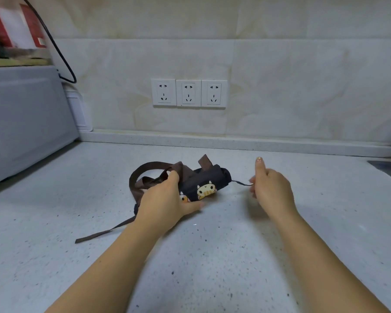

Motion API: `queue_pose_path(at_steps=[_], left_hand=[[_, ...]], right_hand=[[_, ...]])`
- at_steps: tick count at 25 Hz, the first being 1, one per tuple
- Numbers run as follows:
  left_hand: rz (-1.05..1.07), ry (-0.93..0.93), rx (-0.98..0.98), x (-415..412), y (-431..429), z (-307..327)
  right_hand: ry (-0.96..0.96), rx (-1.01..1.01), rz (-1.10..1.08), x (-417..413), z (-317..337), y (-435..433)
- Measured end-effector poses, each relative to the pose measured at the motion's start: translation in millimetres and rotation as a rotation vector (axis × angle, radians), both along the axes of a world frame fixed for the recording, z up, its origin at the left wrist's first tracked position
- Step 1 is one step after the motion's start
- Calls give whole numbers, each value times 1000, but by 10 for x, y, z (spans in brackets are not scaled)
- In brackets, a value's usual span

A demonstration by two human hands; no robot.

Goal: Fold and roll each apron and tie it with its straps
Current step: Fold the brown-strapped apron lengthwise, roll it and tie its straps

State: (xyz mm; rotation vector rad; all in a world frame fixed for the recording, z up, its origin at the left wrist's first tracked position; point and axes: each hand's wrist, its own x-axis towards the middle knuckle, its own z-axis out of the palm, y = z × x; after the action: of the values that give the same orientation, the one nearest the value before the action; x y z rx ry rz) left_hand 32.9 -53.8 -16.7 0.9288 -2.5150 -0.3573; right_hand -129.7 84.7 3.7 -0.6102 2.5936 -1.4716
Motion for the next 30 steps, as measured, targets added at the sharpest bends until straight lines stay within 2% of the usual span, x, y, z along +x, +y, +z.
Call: queue_pose_path(at_steps=[2, 3, 6, 9, 13, 17, 19, 21, 23, 24, 25, 27, 30], left_hand=[[3, 35, -37, -23, 63, -3], [-6, 26, -59, -38, 89, -12], [-26, -25, -76, -45, 102, -62], [-59, -87, -38, -19, 93, -58], [-99, -113, -48, -49, 143, 12], [-123, -126, 77, -105, 216, -6], [-140, -31, 285, -94, 204, 15], [-132, 215, 689, -89, 191, 85], [-166, 559, 1217, -159, 135, 131], [-175, 724, 1404, -221, 85, 133], [-177, 850, 1512, -280, 35, 125], [-144, 998, 1592, -387, -22, 88], [-63, 1156, 1615, -494, -2, 2]], right_hand=[[-299, 22, 160, 101, 10, -28], [-373, -53, 226, 164, -11, -67], [-340, -400, 227, 224, -7, -100], [-278, -547, 92, 129, 37, -6], [-308, -792, -31, -18, 112, 136], [-380, -958, -101, -72, 111, 177], [-532, -1008, 15, -54, 78, 118], [-684, -939, 137, 22, 62, 25], [-642, -626, 158, 140, 37, -81], [-586, -467, 163, 214, 12, -124], [-564, -356, 192, 282, -14, -151], [-640, -263, 342, 367, -41, -162], [-909, -304, 593, 426, -41, -124]])
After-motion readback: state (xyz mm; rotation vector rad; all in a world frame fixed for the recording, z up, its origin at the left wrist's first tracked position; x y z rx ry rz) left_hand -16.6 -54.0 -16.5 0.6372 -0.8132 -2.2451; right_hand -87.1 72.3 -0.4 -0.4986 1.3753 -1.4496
